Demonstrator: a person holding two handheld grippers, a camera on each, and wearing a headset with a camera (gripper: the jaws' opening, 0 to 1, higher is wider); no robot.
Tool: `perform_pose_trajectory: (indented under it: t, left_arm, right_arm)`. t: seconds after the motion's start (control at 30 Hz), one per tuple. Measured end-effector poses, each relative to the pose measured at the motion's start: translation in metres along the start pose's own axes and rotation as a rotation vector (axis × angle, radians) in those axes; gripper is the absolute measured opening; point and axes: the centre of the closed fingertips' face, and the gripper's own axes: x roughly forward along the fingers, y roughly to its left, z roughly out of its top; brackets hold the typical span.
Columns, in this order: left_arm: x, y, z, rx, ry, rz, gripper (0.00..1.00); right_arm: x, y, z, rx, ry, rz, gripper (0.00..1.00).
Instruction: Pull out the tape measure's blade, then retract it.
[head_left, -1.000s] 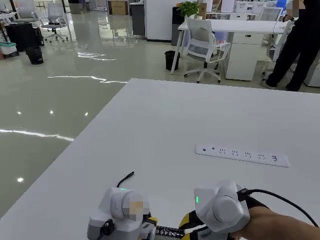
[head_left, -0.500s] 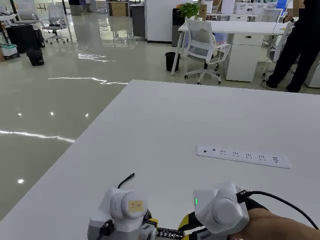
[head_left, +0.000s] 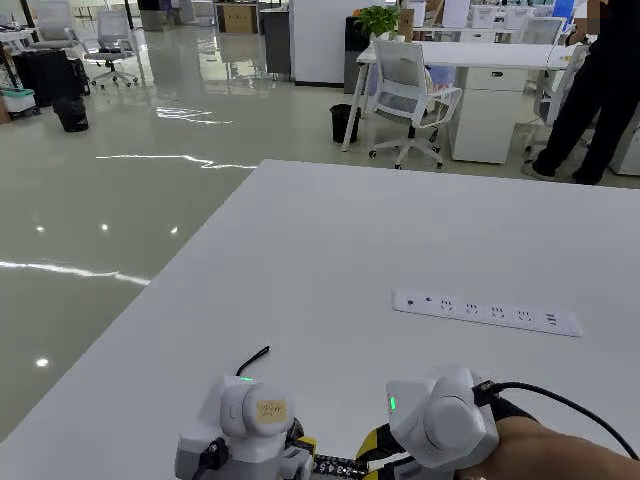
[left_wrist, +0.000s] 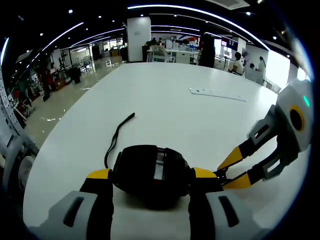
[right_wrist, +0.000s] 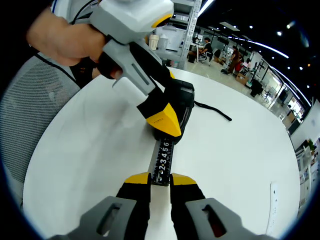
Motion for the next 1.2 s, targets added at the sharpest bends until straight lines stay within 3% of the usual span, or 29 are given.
perform_pose_trajectory:
  t: [1.2]
  left_arm:
    - [-0.002,0.002,0.002,-0.049,-0.011,-0.012,0.56]
  right_arm:
    - [0.003,-0.005,0.011,-0.009,-0.005,-0.009,0.14]
